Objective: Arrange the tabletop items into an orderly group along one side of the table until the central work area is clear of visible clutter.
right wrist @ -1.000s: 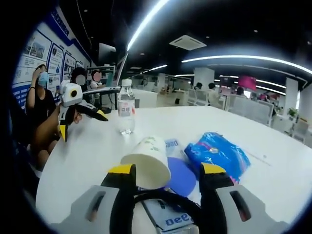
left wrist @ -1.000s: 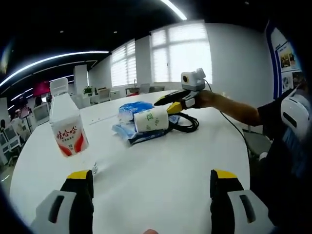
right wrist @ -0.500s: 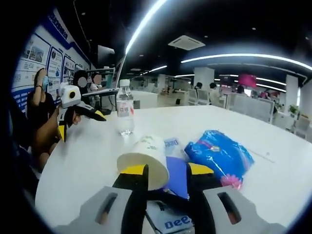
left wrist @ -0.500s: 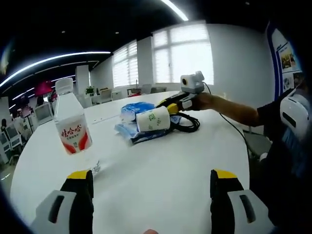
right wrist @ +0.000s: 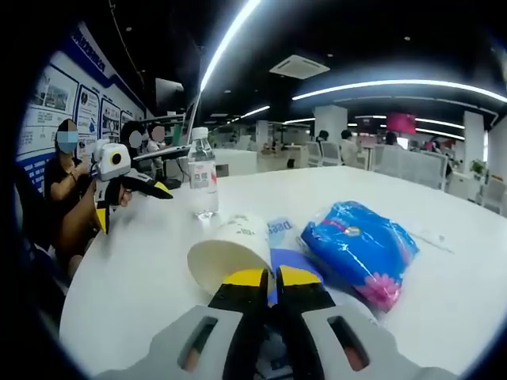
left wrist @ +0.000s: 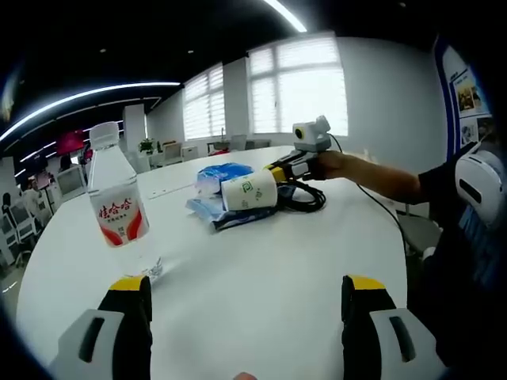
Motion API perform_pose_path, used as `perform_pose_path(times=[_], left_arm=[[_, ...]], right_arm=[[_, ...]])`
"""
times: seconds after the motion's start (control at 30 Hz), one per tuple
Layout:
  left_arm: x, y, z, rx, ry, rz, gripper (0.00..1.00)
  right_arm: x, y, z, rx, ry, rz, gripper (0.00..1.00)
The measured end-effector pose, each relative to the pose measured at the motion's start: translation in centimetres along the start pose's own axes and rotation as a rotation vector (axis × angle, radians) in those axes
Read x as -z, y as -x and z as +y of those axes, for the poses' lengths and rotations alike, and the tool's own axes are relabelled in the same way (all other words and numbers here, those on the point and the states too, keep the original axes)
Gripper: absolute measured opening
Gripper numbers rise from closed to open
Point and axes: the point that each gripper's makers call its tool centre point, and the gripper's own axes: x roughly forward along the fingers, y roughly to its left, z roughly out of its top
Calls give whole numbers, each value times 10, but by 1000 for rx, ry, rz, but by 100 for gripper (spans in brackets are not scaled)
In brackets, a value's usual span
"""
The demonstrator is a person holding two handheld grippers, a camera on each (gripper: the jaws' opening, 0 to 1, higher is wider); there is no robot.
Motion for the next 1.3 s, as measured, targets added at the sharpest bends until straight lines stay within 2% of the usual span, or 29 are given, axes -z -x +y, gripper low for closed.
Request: perform_pose_path(times=[0.4,0.7,1.2,1.3], left_arm=[[6,1,-1,-4,1,8,99],[5,3,1,-11,0,3,99],[7,5,0,-14,-7,9,99],[6,6,1,-19,-10,9,99]], right_arm=[[1,1,1,0,-15,-9,0],[-27,8,1,-1,0,-44,0],[-34,9,11,-20,33,-1,0],[-41,9,12,-20,47,10,0]])
